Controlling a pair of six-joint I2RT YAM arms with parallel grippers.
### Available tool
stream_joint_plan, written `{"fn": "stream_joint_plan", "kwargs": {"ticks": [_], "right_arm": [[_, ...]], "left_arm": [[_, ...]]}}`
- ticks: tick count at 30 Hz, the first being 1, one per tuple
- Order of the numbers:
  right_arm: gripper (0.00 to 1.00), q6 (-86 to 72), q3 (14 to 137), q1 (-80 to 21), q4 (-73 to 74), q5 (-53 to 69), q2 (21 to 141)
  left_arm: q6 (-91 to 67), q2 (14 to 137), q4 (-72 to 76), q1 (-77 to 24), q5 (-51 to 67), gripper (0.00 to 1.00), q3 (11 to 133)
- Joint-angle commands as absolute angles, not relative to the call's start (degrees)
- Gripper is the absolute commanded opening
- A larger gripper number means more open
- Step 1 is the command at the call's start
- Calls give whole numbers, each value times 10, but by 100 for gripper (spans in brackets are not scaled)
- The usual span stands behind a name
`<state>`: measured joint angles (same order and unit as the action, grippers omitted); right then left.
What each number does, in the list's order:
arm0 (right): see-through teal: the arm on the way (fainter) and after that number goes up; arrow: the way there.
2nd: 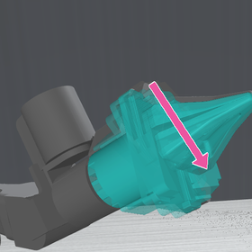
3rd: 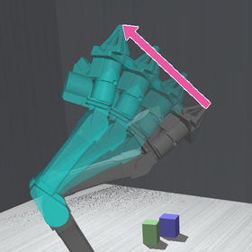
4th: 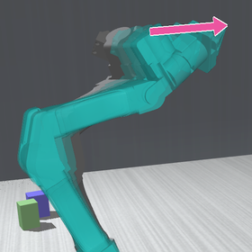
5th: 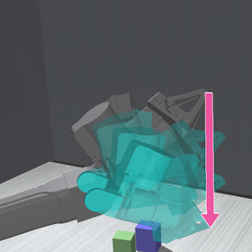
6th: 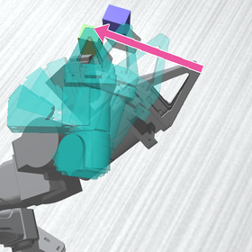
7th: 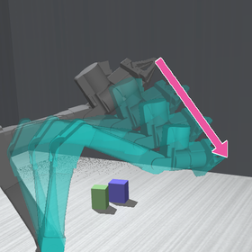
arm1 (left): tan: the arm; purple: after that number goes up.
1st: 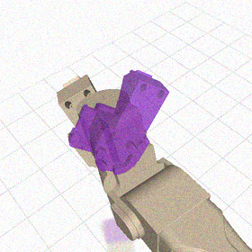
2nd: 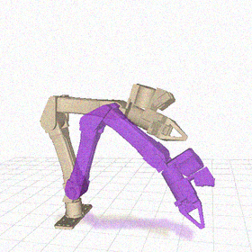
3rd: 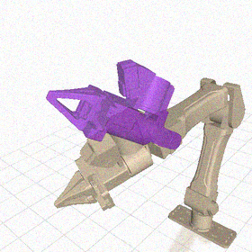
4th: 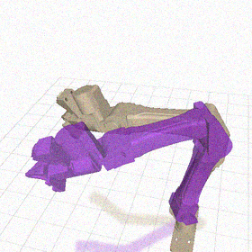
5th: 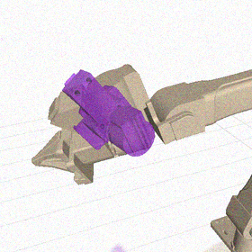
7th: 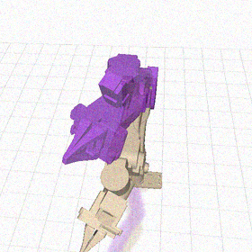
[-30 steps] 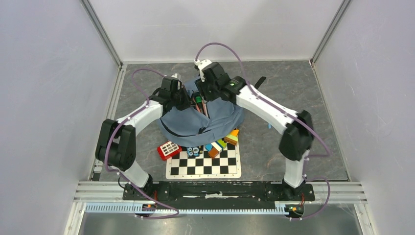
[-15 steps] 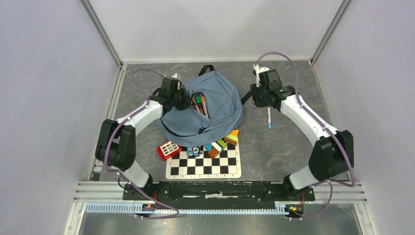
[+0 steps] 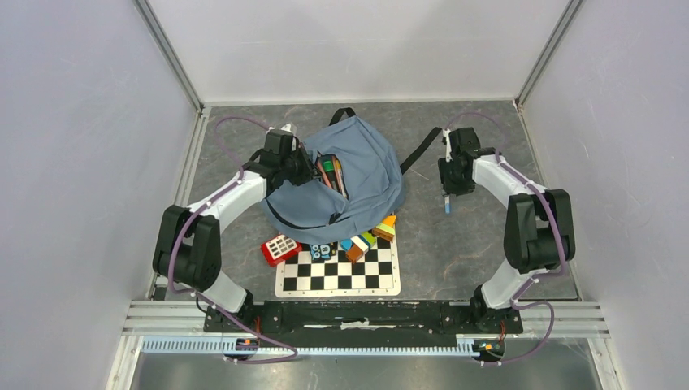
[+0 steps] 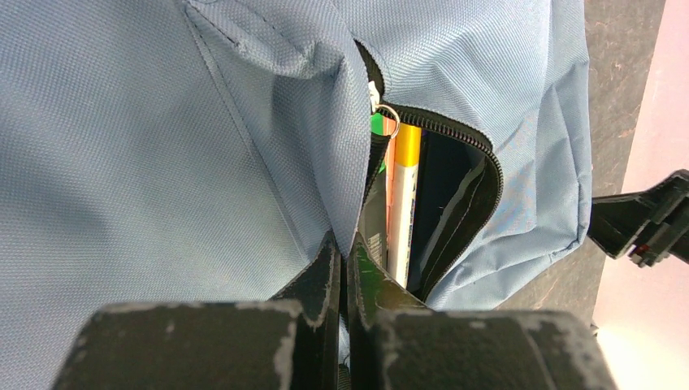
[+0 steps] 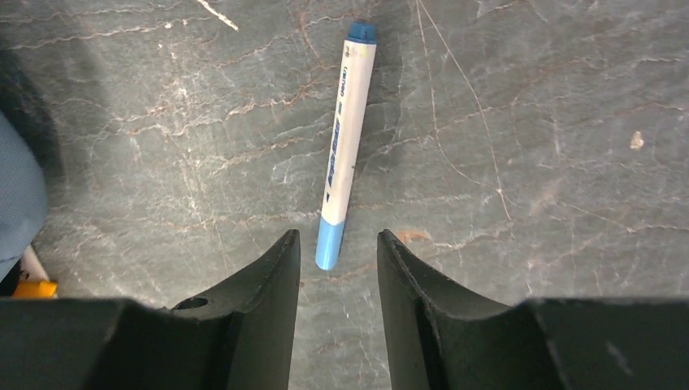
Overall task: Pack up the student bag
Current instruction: Pick up the stationery from the center of the board.
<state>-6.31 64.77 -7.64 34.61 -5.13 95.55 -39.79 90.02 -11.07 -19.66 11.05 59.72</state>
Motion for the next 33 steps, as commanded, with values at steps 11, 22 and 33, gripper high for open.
{"fn": "stream_joint_plan", "kwargs": {"ticks": [11,22,33], "right_arm": [[34,-59,640,-82,299,-86,1018],[31,-68,640,-92,294,-91,1044],[6,-72,621,-92,302,-92,1025]], "left_arm": [[-422,860,-101,-198,124,2,590],[-420,864,-103,-198,124,2,590],[-418,863,-103,-198,121,2,589]]}}
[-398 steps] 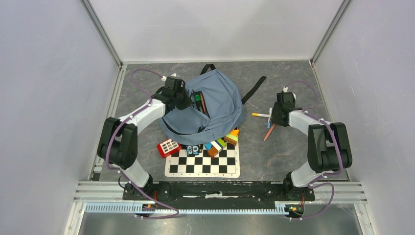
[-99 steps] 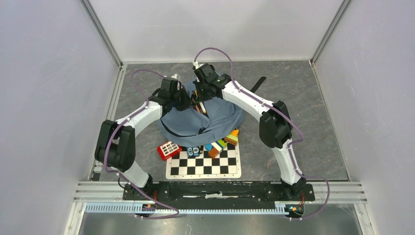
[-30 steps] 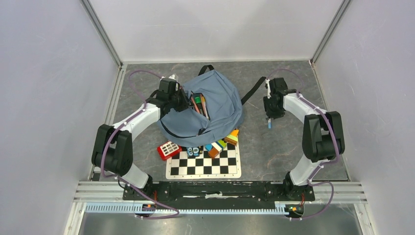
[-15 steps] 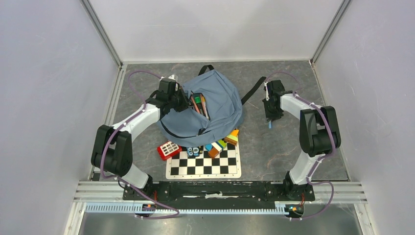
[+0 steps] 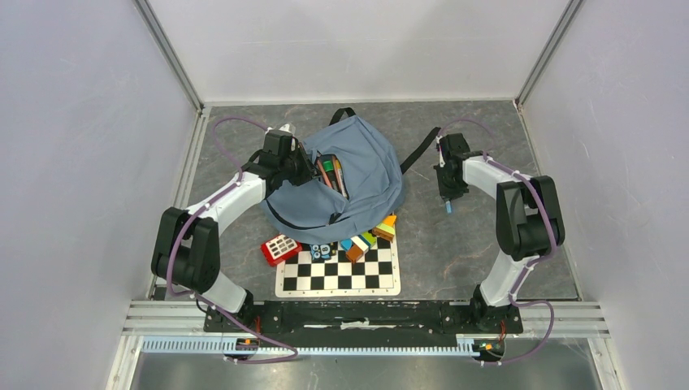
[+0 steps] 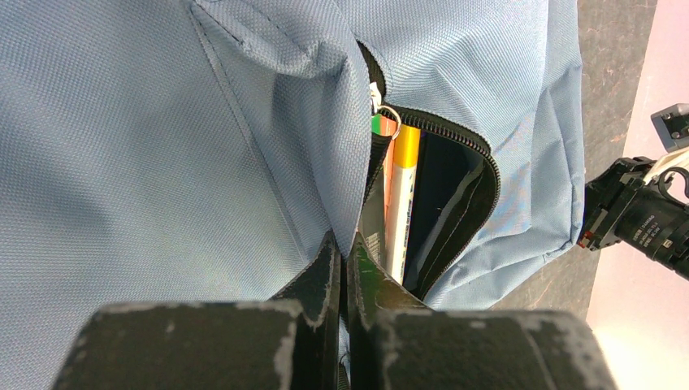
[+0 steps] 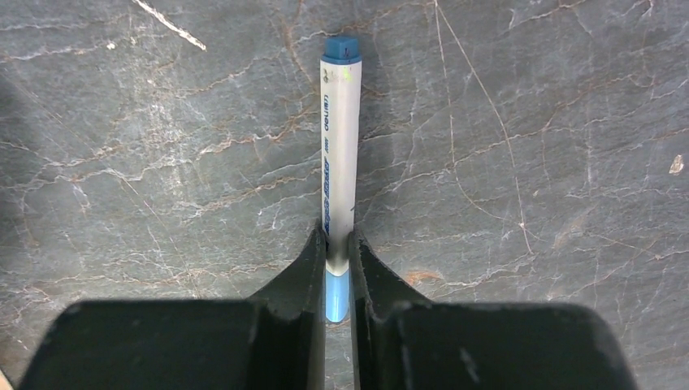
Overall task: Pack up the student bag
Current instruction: Pick up the stationery from the center of the board.
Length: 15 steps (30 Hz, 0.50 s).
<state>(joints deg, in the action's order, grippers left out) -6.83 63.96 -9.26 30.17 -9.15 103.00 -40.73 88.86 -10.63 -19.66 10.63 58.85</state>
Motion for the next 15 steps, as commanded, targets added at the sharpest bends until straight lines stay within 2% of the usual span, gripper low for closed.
{"fn": "stream_joint_plan", "kwargs": {"ticks": [1,3,9,15], "right_arm": [[3,-72,620,-92,304,-87,1018],[0,-73,619,-92,313,-76,1003],[0,-73,601,-100,342,-26,925],[0,-73,607,-167,376,20,862]], "left_arm": [[-418,864,-101,-198,121,2,589],[-419,864,-99,-198,122,2,589],[-419,867,-95,-199,126,2,589],[-420,884,-86,-199,141,2,589]]}}
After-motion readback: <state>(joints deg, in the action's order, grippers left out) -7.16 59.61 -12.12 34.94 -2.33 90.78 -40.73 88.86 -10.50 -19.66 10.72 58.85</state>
